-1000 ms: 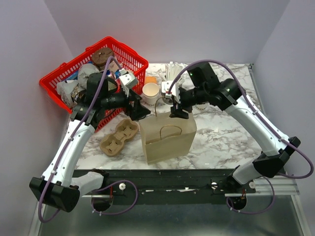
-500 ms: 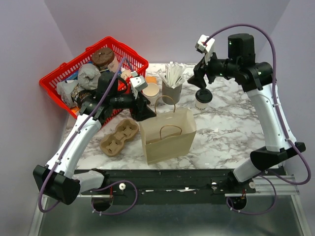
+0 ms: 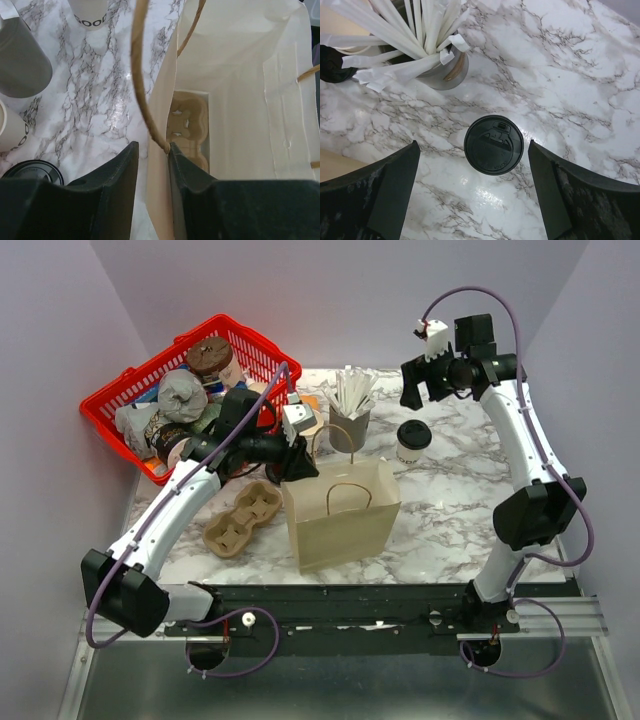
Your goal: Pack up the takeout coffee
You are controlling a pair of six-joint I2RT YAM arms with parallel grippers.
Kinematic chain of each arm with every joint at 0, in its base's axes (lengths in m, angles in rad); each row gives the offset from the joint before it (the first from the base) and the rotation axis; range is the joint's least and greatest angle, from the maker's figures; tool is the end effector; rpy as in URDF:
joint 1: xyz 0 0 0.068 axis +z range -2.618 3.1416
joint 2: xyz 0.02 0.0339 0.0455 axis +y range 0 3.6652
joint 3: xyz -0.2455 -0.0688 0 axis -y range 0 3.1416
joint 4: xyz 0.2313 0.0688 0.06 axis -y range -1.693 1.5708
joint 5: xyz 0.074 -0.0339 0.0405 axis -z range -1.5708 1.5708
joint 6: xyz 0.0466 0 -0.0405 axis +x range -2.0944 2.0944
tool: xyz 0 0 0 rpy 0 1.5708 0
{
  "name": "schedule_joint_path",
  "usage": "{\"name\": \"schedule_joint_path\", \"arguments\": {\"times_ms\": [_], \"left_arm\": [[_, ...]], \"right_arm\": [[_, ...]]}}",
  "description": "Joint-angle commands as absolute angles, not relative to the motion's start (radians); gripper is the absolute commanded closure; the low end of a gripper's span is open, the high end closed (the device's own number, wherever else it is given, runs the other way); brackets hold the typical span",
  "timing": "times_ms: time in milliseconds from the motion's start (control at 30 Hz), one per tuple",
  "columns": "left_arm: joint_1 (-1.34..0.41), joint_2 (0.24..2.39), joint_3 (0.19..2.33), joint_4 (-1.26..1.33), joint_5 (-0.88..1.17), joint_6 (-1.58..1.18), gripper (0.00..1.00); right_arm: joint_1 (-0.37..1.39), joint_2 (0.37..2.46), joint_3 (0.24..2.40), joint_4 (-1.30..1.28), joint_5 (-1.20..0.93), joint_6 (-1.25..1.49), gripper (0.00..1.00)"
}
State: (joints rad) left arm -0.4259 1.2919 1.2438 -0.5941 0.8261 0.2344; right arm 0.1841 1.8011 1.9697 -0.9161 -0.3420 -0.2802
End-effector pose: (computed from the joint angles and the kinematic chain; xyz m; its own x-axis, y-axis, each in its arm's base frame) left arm 0.2325 -0.1431 0.3351 -0.3410 0.3275 -0.8812 0.9206 0.3062 -0.2424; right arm 0.3712 0.0850 0.3703 -0.5277 -0.3633 -0.7678 -0.5829 0.8124 0.0163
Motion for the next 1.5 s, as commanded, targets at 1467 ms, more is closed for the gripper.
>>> {"name": "schedule_joint_path", "arguments": {"times_ms": [1467], "left_arm": [[-0.431,1.213,1.252,-0.79,0.831,0.373,1.0]], "right_arm": [[0.202,2.019,1.853,-0.919,-0.118,-0.196,0.0]]}}
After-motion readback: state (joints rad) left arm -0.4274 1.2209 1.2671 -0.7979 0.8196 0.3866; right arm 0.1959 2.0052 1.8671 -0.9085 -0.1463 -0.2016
